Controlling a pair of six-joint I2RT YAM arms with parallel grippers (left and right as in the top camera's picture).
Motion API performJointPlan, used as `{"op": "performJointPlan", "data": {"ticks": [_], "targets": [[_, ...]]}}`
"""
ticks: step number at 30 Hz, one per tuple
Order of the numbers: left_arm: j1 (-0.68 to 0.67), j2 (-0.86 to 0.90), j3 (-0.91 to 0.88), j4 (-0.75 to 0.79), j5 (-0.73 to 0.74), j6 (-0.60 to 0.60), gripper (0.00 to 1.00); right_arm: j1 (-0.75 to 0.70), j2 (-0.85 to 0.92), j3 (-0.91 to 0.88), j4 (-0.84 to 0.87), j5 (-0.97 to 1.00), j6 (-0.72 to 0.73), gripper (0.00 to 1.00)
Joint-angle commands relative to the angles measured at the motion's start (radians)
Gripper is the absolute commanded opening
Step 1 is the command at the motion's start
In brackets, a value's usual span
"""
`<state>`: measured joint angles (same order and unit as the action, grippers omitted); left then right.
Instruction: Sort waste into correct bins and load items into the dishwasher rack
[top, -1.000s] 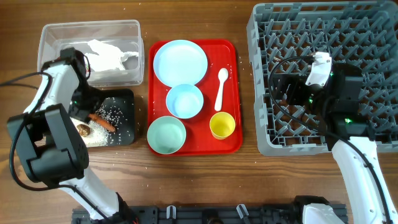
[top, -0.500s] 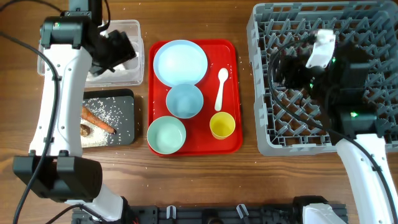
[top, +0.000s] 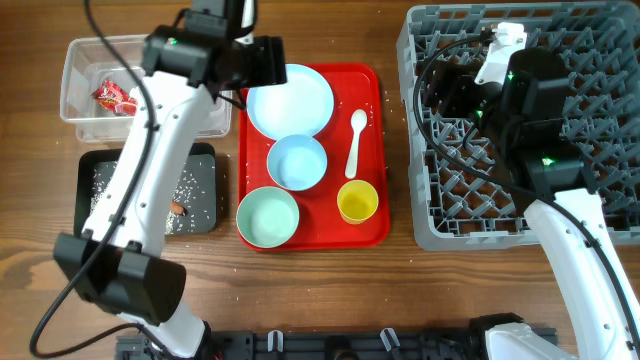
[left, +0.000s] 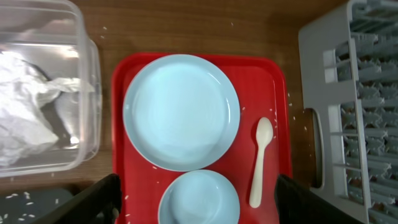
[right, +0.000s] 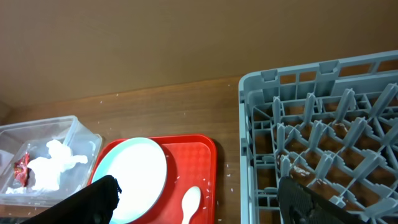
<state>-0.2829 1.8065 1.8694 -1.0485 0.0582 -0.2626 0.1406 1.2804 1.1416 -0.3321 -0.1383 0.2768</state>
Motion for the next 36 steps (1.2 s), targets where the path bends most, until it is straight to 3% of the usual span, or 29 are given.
{"op": "performJointPlan", "data": {"ticks": [1, 15, 18, 22, 26, 30, 32, 36], "targets": [[-0.041, 0.057, 0.018, 0.015, -0.004, 0.024, 0.78, 0.004, 0.008, 0.021, -0.002, -0.019, 0.015, 0.85], [-0.056, 0.066, 0.018, -0.021, -0.007, 0.024, 0.79, 0.004, 0.01, 0.021, -0.044, -0.019, 0.014, 0.85], [-0.048, 0.066, 0.018, -0.021, -0.082, 0.017, 0.8, 0.015, 0.055, 0.021, -0.014, -0.02, 0.103, 0.8], [0.003, 0.066, 0.018, -0.027, -0.08, -0.041, 0.81, 0.141, 0.233, 0.025, 0.162, -0.042, 0.17, 0.78], [0.034, 0.066, 0.018, -0.056, -0.071, -0.042, 0.81, 0.252, 0.332, 0.04, 0.158, -0.069, 0.167, 0.77], [0.152, 0.066, 0.018, -0.063, -0.071, -0.165, 0.84, 0.371, 0.389, 0.04, 0.098, -0.037, 0.082, 0.76], [0.216, 0.066, 0.018, -0.067, -0.071, -0.165, 0.94, 0.412, 0.445, 0.04, 0.072, -0.002, -0.017, 0.75], [0.32, 0.066, 0.018, -0.068, -0.071, -0.166, 0.98, 0.422, 0.526, 0.041, 0.035, 0.013, -0.126, 0.75]]}}
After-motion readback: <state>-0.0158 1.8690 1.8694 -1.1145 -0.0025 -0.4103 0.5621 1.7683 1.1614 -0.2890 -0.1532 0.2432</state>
